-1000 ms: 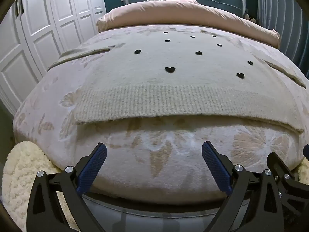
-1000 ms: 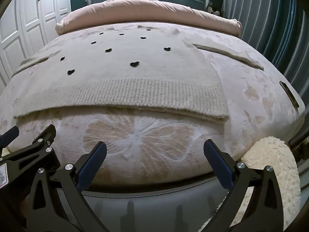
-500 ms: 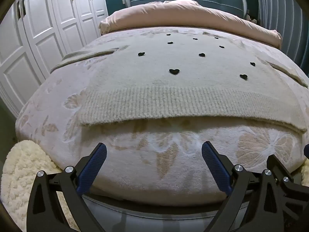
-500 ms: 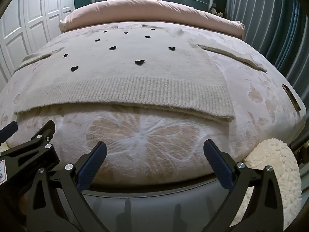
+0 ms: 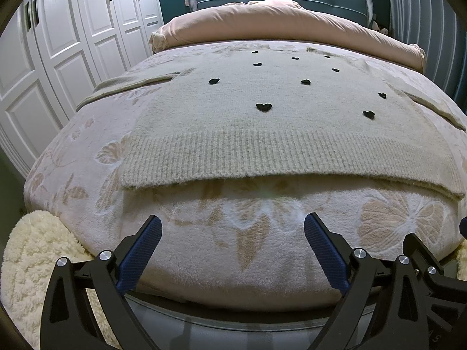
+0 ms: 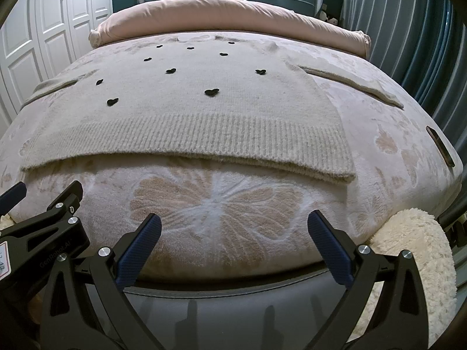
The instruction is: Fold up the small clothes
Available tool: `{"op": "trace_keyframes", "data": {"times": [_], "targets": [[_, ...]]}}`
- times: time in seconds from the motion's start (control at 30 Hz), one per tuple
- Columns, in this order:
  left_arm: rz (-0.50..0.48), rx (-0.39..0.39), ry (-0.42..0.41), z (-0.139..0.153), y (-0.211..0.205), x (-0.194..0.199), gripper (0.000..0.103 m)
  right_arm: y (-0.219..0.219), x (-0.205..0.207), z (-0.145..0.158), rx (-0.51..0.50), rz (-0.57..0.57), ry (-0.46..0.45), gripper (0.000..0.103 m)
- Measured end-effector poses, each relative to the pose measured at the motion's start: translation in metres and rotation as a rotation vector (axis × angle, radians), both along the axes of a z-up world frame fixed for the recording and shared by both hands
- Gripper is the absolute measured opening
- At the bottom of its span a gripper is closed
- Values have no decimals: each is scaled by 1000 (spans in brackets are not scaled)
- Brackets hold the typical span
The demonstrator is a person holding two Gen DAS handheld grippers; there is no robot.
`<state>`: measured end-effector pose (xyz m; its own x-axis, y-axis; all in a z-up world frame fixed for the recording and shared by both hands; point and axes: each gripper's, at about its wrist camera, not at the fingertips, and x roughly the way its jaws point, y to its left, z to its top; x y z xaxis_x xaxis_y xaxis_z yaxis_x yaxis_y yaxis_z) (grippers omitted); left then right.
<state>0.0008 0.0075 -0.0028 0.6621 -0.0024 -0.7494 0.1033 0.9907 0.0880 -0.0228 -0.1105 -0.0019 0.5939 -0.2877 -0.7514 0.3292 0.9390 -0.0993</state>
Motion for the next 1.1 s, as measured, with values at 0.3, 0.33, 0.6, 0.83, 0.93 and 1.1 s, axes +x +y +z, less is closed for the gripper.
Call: {"op": "trace_keyframes", "data": {"times": [0.3, 0.33, 0.6, 0.83, 0.93, 1.1], "targets": [[0, 2, -2, 0, 0, 0, 95, -4, -3, -1, 4, 0, -2, 98], [0, 2, -1, 0, 0, 0, 95, -6, -4, 1, 6, 1, -1, 98], [1, -2, 3, 0, 3, -1, 95, -3, -1, -3, 11, 0, 0, 98], [0, -2, 7, -2, 3, -2, 95, -4, -2, -2, 10, -2, -1, 98], [0, -1, 6, -1, 2, -1, 95, -7, -4, 0, 11, 1, -2, 98], [-1, 2, 6, -2, 2, -2, 95, -8, -4, -1, 17, -3, -1, 98]]}}
